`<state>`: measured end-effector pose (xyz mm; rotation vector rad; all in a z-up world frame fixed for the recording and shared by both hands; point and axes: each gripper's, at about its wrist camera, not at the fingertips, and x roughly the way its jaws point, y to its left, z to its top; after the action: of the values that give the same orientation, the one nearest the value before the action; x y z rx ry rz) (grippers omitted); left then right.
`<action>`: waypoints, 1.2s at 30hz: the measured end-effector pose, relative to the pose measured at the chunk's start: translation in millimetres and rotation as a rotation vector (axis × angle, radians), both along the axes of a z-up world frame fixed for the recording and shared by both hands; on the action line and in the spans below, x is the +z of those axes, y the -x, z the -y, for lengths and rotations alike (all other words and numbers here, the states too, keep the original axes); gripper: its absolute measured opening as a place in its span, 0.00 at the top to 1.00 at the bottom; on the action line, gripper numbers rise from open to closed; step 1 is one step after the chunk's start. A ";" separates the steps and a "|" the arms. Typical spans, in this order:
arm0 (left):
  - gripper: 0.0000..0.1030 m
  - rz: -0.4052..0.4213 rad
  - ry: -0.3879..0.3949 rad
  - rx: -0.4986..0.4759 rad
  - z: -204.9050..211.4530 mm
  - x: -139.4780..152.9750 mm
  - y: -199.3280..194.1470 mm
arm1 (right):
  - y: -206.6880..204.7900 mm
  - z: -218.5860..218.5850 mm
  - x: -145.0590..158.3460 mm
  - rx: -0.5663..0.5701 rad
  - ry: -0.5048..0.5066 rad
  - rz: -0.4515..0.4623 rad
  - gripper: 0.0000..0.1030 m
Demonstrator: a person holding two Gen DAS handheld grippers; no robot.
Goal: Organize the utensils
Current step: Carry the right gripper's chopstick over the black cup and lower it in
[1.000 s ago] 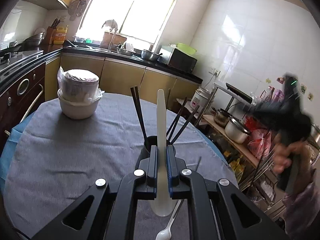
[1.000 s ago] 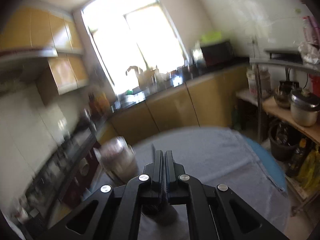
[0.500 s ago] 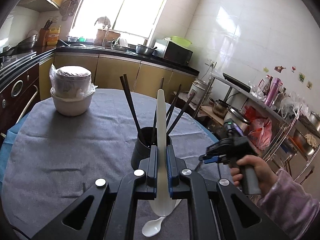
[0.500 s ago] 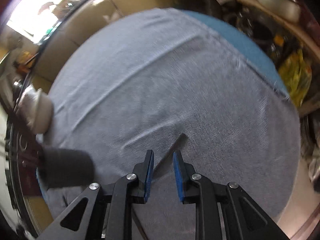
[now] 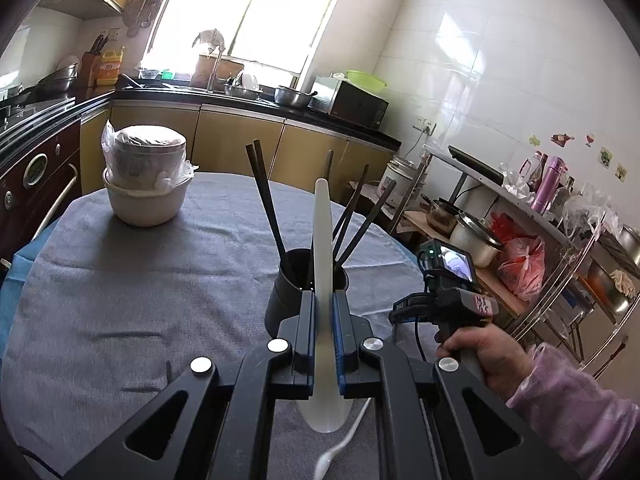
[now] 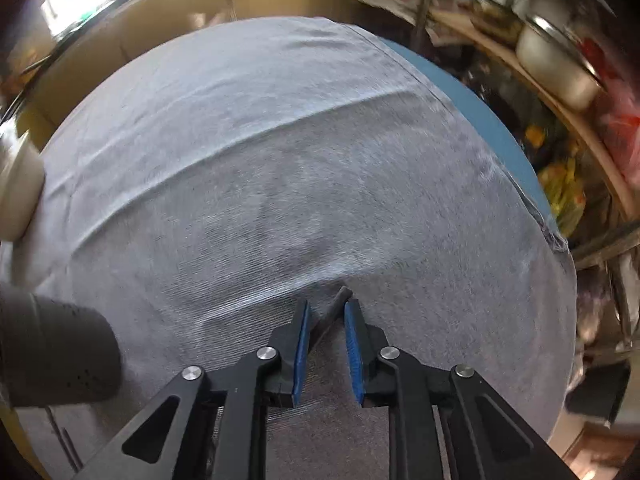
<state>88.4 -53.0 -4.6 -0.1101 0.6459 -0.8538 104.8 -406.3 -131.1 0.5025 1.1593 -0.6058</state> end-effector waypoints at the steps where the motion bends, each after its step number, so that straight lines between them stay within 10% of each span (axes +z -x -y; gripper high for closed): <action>1: 0.92 0.003 -0.001 0.000 0.0 0.8 1.2 | 6.3 -0.5 0.3 -0.007 -0.027 0.035 0.91; 12: 0.92 0.001 0.050 -0.022 -7.0 9.1 9.7 | 83.9 -12.0 81.9 0.001 -0.076 0.501 0.93; 23: 0.92 0.006 0.122 -0.041 -4.6 19.9 12.8 | 121.2 -58.2 216.6 0.091 0.120 1.044 0.93; 36: 0.92 -0.030 0.156 -0.003 21.2 27.9 -47.3 | 60.9 -111.2 229.2 0.202 0.305 1.018 0.93</action>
<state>135.7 -74.2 23.3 -0.2635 0.6074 -0.9062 43.9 -295.1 98.1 0.3453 0.1383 -0.2637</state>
